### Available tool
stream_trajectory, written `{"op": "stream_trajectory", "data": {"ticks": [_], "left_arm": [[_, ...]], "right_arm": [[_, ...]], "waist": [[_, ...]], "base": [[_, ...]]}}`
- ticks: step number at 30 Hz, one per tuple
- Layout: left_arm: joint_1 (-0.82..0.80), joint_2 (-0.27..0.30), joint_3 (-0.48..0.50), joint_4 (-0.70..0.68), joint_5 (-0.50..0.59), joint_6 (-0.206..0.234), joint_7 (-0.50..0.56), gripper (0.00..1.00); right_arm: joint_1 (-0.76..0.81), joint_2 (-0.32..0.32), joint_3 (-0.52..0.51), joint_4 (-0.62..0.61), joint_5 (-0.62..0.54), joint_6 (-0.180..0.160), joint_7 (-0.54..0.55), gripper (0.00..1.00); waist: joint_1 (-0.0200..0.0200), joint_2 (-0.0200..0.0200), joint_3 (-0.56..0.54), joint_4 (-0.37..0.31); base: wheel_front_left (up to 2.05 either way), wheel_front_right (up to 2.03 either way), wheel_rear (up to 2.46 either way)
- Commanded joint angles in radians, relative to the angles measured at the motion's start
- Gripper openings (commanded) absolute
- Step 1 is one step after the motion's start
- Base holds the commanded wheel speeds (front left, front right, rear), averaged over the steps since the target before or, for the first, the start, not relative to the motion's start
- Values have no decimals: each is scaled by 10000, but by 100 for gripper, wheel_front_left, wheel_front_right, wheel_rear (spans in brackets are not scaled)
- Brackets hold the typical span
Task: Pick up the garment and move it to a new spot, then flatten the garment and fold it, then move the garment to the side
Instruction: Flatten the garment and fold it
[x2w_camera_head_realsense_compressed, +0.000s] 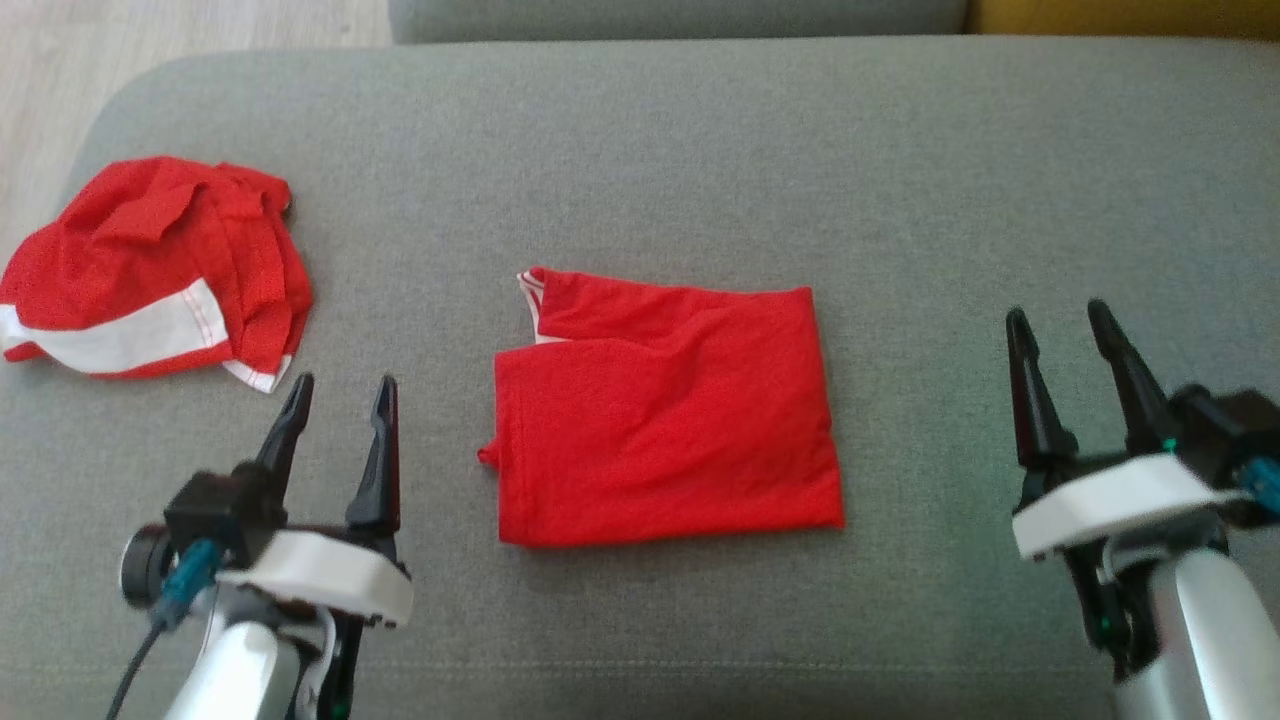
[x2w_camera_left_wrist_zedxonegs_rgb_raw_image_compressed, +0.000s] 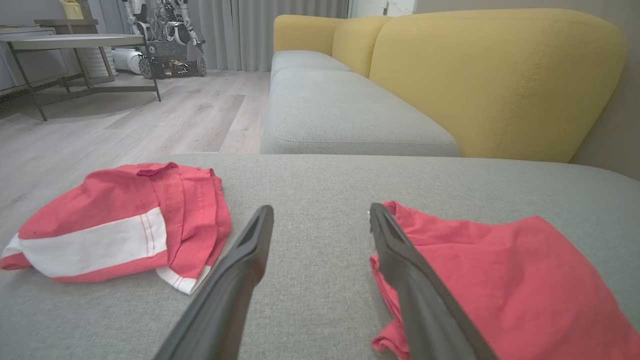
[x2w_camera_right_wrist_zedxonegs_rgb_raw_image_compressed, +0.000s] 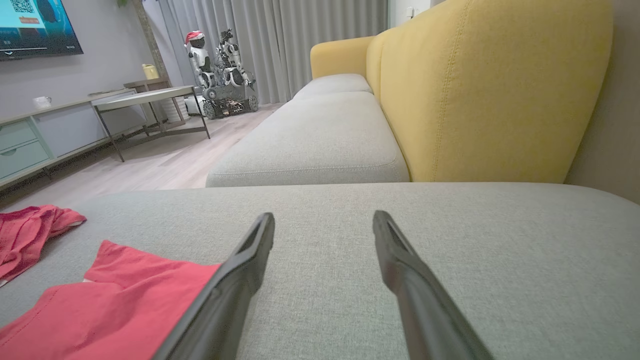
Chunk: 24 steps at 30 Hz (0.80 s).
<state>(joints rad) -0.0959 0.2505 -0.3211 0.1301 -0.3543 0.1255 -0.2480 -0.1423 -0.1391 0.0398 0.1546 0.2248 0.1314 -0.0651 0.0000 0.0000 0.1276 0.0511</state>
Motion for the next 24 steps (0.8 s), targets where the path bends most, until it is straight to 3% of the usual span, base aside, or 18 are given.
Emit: {"op": "stream_trajectory", "data": {"ticks": [1,9,24], "left_arm": [[-132,268,406,-374,-23,62,-35,100],[546,418,418,-722,-157,106,-11,100],[1550,693,365,-1245,-206,420,355,100]], "right_arm": [[69,28,128,-659,-84,-7,137,100],[1238,281,-186,-2039,-202,-7,935,100],[2304,472,-330,-2680,-273,-7,1527,100]], "waist": [[0,0,-129,-59],[0,0,-695,-222],[0,0,-1579,-271]], "base": [[0,0,0],[0,0,0],[0,0,0]]}}
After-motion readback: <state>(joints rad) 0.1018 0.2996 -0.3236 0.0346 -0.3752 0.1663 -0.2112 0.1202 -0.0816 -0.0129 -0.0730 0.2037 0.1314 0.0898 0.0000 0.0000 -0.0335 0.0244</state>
